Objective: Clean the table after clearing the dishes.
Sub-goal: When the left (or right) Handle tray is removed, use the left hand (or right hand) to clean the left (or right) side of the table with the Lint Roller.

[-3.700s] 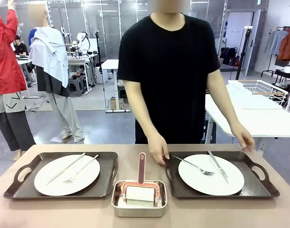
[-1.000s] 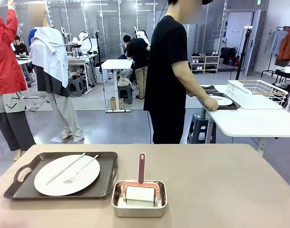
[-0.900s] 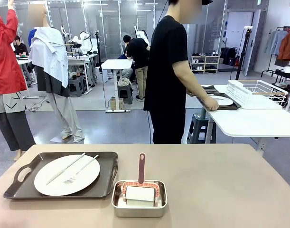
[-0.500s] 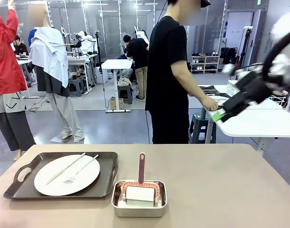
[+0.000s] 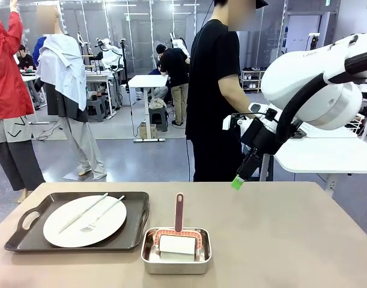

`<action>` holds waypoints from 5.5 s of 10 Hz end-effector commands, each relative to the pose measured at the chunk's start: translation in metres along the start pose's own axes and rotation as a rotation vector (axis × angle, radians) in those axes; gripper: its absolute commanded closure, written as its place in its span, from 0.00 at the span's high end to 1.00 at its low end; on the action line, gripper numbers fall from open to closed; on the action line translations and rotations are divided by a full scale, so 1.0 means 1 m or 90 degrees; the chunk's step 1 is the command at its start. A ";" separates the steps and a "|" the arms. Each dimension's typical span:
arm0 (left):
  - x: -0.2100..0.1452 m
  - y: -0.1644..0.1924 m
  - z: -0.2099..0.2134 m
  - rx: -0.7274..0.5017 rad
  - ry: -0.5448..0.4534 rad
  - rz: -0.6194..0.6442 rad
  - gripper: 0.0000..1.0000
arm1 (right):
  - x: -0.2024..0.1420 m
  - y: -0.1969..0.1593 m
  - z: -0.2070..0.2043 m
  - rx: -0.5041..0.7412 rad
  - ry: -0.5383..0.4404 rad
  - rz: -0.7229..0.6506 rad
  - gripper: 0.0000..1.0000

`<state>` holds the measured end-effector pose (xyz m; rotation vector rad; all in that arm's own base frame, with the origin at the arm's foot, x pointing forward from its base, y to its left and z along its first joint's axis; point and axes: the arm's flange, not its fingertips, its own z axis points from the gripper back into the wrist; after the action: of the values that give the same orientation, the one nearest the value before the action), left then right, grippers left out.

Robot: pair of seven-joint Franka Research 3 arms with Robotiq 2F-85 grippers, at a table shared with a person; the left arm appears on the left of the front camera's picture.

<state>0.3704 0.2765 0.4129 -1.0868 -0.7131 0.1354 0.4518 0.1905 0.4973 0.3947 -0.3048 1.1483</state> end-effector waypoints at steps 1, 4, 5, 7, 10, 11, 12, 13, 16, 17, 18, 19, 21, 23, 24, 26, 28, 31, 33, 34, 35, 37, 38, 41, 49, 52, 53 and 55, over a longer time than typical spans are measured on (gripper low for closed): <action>0.003 0.000 0.003 0.000 0.001 -0.003 1.00 | -0.005 0.001 0.010 0.007 -0.004 -0.017 1.00; 0.003 0.000 0.003 0.000 0.001 -0.003 1.00 | -0.005 0.001 0.010 0.007 -0.004 -0.017 1.00; 0.003 0.000 0.003 0.000 0.001 -0.003 1.00 | -0.005 0.001 0.010 0.007 -0.004 -0.017 1.00; 0.003 0.000 0.003 0.000 0.001 -0.003 1.00 | 0.038 -0.015 0.001 0.000 0.054 0.057 1.00; 0.003 0.000 0.003 0.000 0.001 -0.003 1.00 | 0.126 -0.017 -0.056 0.053 0.181 0.170 1.00; 0.003 0.000 0.003 0.000 0.001 -0.003 1.00 | 0.139 -0.007 -0.083 0.081 0.192 0.206 1.00; 0.003 0.000 0.003 0.000 0.001 -0.003 1.00 | 0.148 -0.001 -0.098 0.080 0.200 0.226 1.00; 0.003 0.000 0.003 0.000 0.001 -0.003 1.00 | 0.156 0.003 -0.109 0.061 0.225 0.244 1.00; 0.003 0.000 0.003 0.000 0.001 -0.003 1.00 | 0.173 0.002 -0.132 0.088 0.252 0.268 1.00; 0.003 0.000 0.003 0.000 0.001 -0.003 1.00 | 0.174 0.002 -0.138 0.107 0.261 0.234 1.00; 0.003 0.000 0.003 0.000 0.001 -0.003 1.00 | 0.173 0.005 -0.145 0.123 0.258 0.191 1.00; 0.003 0.000 0.003 0.000 0.001 -0.003 1.00 | 0.171 0.009 -0.152 0.115 0.265 0.169 1.00; 0.003 0.000 0.003 0.000 0.001 -0.003 1.00 | 0.168 0.022 -0.170 0.107 0.293 0.151 1.00; 0.003 0.000 0.003 0.000 0.001 -0.003 1.00 | 0.162 0.028 -0.189 0.114 0.309 0.160 1.00; 0.003 0.000 0.003 0.000 0.001 -0.003 1.00 | 0.160 0.029 -0.196 0.125 0.317 0.158 1.00; 0.003 0.000 0.003 0.000 0.001 -0.003 1.00 | 0.156 0.029 -0.200 0.121 0.332 0.143 1.00; 0.003 0.000 0.003 0.000 0.001 -0.003 1.00 | 0.154 0.029 -0.203 0.125 0.335 0.143 1.00; 0.003 0.000 0.003 0.000 0.001 -0.003 1.00 | 0.151 0.025 -0.201 0.118 0.327 0.146 0.83; 0.003 0.000 0.003 0.000 0.001 -0.003 1.00 | 0.152 0.025 -0.201 0.121 0.325 0.151 0.63; 0.003 0.000 0.003 0.000 0.001 -0.003 1.00 | 0.151 0.025 -0.202 0.124 0.328 0.152 0.51; 0.003 0.000 0.003 0.000 0.001 -0.003 1.00 | 0.150 0.024 -0.202 0.125 0.328 0.149 0.44; 0.003 0.000 0.003 0.000 0.001 -0.003 1.00 | 0.149 0.024 -0.201 0.127 0.331 0.149 0.24; 0.003 0.000 0.003 0.000 0.001 -0.003 1.00 | 0.150 0.025 -0.201 0.128 0.332 0.149 0.12; 0.003 0.000 0.003 0.000 0.001 -0.003 1.00 | 0.151 0.027 -0.191 0.118 0.330 0.142 0.00; 0.003 0.000 0.003 0.000 0.001 -0.003 1.00 | 0.086 0.016 -0.010 -0.074 0.038 -0.414 0.08; 0.003 0.000 0.003 0.000 0.001 -0.003 1.00 | 0.021 -0.010 0.003 -0.053 -0.125 -0.617 0.08; 0.003 0.000 0.003 0.000 0.001 -0.003 1.00 | 0.007 -0.020 0.003 -0.048 -0.159 -0.653 0.08; 0.003 0.000 0.003 0.000 0.001 -0.003 1.00 | 0.010 -0.038 0.012 -0.029 -0.079 -0.616 0.08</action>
<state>0.3716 0.2764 0.4132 -1.0856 -0.7119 0.1331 0.4883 0.1721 0.4998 0.5489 -0.2556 0.1106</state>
